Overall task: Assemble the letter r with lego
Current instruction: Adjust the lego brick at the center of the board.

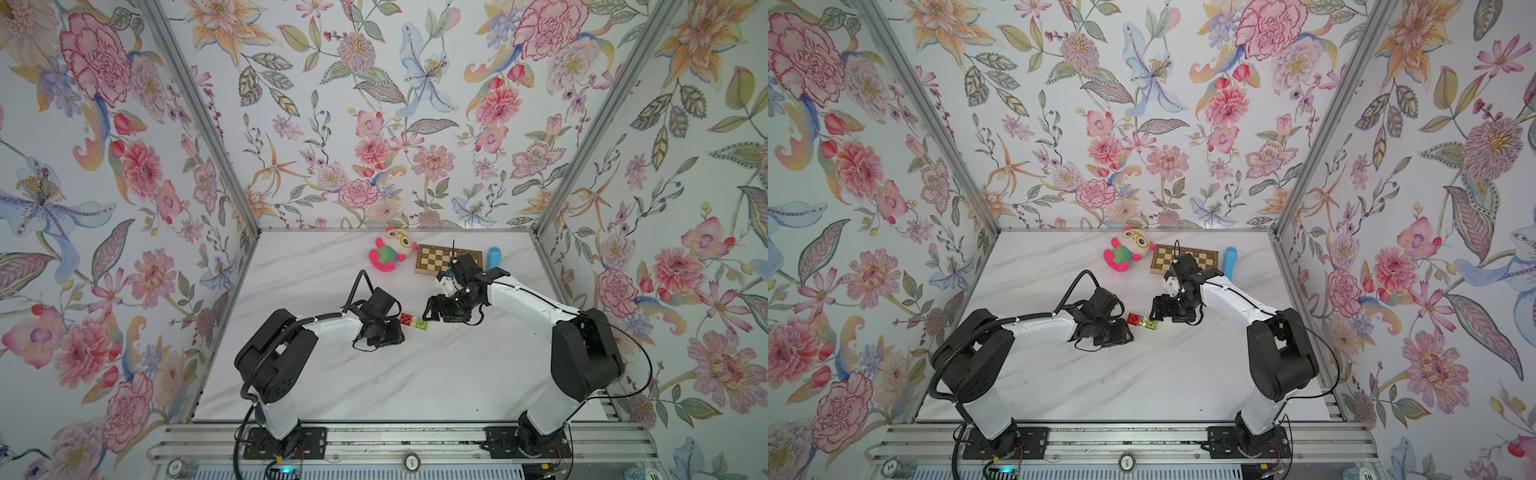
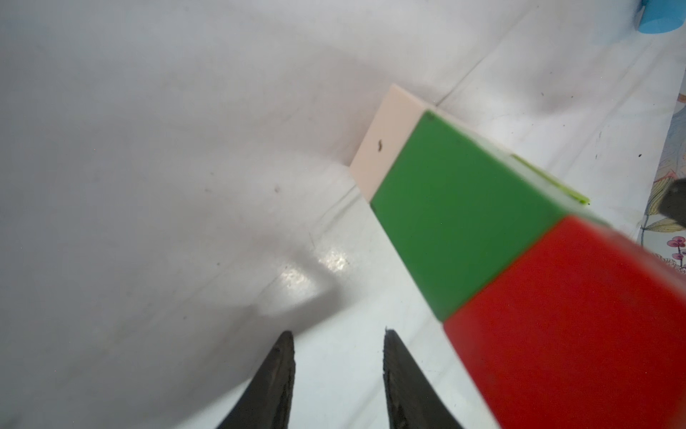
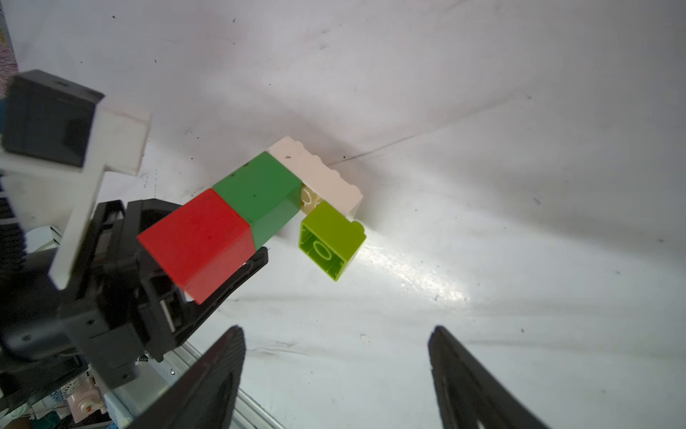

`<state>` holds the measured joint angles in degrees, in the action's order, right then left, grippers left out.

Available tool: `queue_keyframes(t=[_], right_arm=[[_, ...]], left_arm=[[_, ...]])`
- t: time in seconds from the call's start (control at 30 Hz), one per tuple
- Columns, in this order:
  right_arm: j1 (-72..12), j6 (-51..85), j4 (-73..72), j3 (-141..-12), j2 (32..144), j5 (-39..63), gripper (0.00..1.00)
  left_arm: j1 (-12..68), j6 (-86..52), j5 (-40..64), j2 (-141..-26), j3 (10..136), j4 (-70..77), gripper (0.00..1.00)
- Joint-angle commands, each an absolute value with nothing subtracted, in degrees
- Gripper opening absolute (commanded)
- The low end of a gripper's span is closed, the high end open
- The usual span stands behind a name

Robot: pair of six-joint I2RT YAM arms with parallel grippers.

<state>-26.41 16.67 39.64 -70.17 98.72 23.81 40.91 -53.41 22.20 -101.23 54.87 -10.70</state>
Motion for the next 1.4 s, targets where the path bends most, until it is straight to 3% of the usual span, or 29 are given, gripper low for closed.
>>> queue_keyframes(t=[0.0,0.37,0.8,1.1,1.37], right_arm=[[-26.55,12.18,36.22,-68.51,100.37,25.82,0.73],[-25.64,15.74,23.81,-65.02,103.79,32.4,0.78],[-24.17,14.26,14.91,-62.23,109.04,36.39,0.67],[-25.14,14.44,13.36,-62.51,111.1,38.45,0.5],[-24.72,14.68,12.46,-62.05,110.22,38.59,0.47]], left_arm=[[41.66,-53.13,22.46,-102.79,54.32,-14.62,0.42],[42.01,-53.26,22.66,-103.09,54.49,-14.4,0.42],[42.01,-52.22,23.11,-103.8,55.26,-15.64,0.42],[42.02,-51.59,23.44,-104.04,55.9,-16.43,0.42],[42.01,-51.33,23.39,-104.19,56.25,-17.21,0.43]])
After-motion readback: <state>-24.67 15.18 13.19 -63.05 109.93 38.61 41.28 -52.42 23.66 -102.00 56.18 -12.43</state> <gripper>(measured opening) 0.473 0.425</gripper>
